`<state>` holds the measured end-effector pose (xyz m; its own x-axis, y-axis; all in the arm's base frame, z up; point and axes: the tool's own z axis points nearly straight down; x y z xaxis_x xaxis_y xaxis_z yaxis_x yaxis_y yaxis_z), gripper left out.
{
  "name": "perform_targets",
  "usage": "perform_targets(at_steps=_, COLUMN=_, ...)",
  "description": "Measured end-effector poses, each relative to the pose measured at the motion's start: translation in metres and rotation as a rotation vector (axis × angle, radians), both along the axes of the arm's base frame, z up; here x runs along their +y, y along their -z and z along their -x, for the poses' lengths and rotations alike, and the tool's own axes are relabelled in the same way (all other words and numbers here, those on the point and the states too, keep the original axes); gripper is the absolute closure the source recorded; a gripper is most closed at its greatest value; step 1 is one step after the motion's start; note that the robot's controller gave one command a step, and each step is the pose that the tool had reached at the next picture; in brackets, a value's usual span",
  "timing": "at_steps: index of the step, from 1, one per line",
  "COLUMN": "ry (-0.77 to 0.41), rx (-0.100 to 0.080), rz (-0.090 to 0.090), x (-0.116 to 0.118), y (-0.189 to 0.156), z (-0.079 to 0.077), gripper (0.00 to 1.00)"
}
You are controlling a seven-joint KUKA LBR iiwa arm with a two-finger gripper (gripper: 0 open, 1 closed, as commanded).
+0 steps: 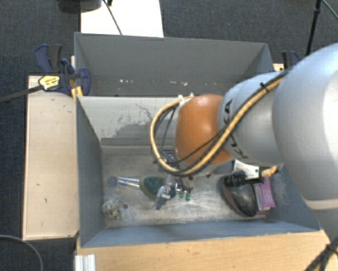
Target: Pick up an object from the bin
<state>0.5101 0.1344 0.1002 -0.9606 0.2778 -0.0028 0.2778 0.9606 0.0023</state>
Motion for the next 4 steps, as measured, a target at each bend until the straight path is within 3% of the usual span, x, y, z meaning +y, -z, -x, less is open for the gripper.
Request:
perform_targets(at_steps=1, ry=0.119, rx=-0.002, rz=-0.001, x=0.0036, y=0.0282, z=0.0083, gripper=0.00)
perform_targets(at_steps=2, ry=0.123, rx=-0.001, rz=-0.001, x=0.0040, y=0.0268, z=0.0073, gripper=0.00)
perform_targets(at_steps=3, ry=0.126, rx=-0.007, rz=-0.003, x=0.0041, y=0.0255, z=0.0052, gripper=1.00)
perform_targets(at_steps=4, ry=0.130, rx=0.001, rz=0.000, x=0.0040, y=0.0182, z=0.0048, gripper=1.00)
